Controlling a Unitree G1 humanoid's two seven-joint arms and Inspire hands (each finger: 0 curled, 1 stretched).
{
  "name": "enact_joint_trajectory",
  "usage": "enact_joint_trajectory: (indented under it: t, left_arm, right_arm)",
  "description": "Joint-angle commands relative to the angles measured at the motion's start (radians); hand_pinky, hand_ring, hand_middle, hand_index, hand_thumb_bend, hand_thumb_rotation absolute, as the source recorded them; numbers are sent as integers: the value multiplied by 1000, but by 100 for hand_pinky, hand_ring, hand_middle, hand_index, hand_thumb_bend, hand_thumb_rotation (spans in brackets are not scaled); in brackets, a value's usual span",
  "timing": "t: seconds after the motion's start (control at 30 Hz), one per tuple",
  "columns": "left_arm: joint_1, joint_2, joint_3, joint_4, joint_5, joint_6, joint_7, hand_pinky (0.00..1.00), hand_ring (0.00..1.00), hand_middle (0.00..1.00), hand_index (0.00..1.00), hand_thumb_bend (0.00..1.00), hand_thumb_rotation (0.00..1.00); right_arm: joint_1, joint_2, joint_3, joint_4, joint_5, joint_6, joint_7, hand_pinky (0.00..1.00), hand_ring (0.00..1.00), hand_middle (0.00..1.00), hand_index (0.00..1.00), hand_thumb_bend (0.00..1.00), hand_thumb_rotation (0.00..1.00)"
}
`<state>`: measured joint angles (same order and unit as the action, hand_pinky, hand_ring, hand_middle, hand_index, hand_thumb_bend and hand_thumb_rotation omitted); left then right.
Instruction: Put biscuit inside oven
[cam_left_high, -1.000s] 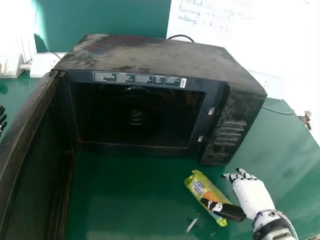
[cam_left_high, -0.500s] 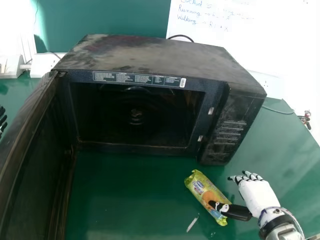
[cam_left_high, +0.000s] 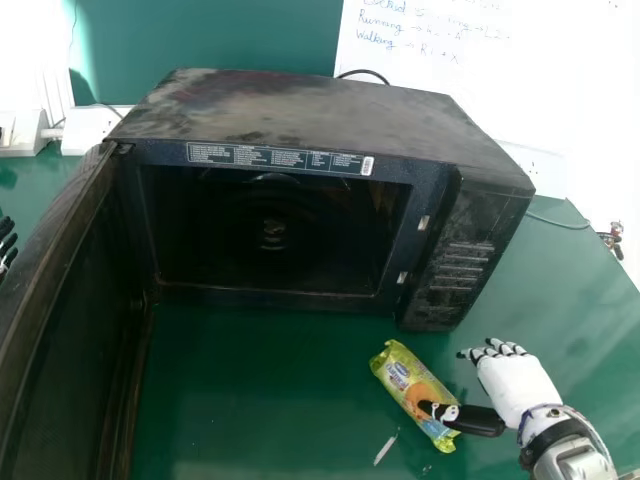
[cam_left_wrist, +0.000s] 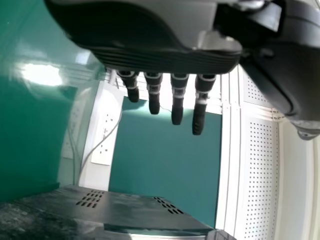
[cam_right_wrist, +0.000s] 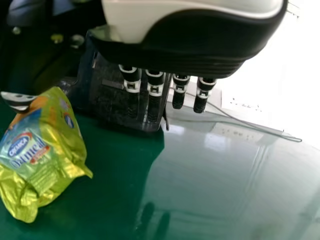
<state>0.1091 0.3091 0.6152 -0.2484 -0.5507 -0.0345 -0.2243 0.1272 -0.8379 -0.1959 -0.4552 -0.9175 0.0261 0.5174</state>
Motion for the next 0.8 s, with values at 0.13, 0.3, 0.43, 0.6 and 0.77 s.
enact_joint_trajectory:
  t: [0.13, 0.3, 0.43, 0.6, 0.77]
  left_arm:
    - [18, -8, -7, -30, 10, 2, 13, 100, 98, 93, 83, 100, 100]
    - [18, -7, -7, -25, -1, -3, 2, 100, 97, 93, 83, 100, 100]
    - [16, -7, -8, -23, 6, -1, 6, 100, 97, 92, 83, 100, 100]
    - [10, -9, -13, -21, 10, -3, 7, 100, 97, 92, 83, 100, 100]
    - [12, -15, -17, -28, 16, -8, 9, 100, 97, 92, 83, 100, 100]
  right_arm:
    - [-11, 1, 31, -32, -29, -4, 7, 100, 90, 91, 90, 98, 70]
    - [-16, 5, 55, -52, -43, 0, 32, 100, 90, 90, 91, 98, 72]
    - [-21, 18, 65, -73, -36, 12, 59, 100, 90, 91, 91, 98, 73]
    - [-25, 33, 74, -91, -29, 12, 65, 100, 89, 90, 90, 97, 71]
    - [-23, 41, 79, -105, -28, 10, 67, 99, 89, 90, 90, 96, 71]
